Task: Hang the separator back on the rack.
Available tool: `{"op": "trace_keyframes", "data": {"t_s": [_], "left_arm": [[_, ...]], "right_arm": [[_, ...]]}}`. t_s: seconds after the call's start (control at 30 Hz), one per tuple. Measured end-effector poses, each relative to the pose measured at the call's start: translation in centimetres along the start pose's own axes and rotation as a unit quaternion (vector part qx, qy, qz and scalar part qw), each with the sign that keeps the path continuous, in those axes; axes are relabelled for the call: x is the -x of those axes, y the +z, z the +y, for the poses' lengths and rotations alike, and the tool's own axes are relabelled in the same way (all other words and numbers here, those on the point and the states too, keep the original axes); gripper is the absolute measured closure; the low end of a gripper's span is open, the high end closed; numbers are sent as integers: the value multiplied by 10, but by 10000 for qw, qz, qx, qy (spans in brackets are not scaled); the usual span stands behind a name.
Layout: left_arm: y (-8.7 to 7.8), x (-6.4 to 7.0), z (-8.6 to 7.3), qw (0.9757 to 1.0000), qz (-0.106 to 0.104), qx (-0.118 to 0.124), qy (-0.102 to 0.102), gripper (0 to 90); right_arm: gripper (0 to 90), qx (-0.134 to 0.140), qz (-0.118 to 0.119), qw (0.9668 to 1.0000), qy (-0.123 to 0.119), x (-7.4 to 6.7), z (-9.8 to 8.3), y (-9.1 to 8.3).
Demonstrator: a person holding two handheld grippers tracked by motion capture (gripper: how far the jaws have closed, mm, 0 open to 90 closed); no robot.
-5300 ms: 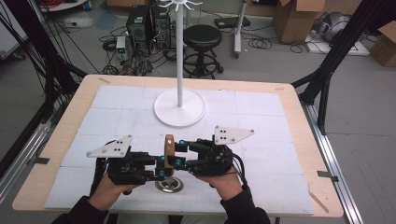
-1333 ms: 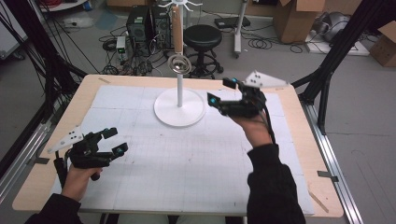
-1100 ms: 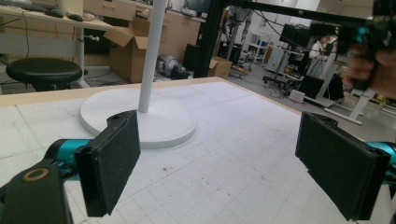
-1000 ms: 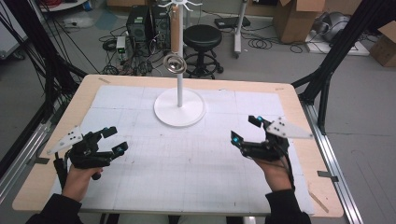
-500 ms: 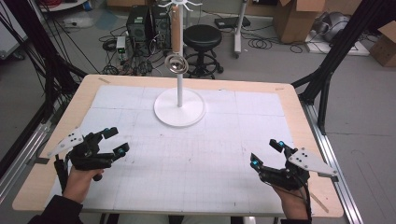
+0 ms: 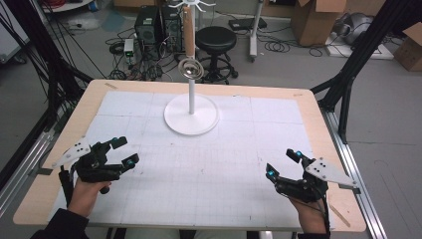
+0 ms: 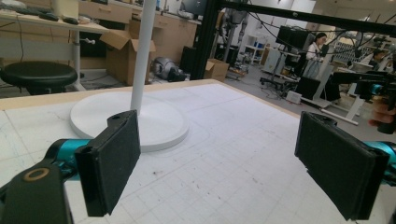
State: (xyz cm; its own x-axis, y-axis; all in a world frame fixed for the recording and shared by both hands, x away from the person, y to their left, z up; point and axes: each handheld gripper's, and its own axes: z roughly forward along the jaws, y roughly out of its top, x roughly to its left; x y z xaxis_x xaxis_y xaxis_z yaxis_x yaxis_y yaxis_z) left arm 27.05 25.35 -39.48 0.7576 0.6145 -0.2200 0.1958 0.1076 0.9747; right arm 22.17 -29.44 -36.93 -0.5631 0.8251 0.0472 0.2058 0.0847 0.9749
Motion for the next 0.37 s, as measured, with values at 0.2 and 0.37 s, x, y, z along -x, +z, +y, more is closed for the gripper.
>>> {"op": "trace_keyframes", "data": {"t_s": [0.2,0.37], "left_arm": [[0,0,0,10000,6,-27,-12,148],[1,-1,-1,10000,-2,-38,-8,148]], "right_arm": [[157,1,11,10000,44,1,-1,0],[157,20,27,10000,42,2,-1,0]]}}
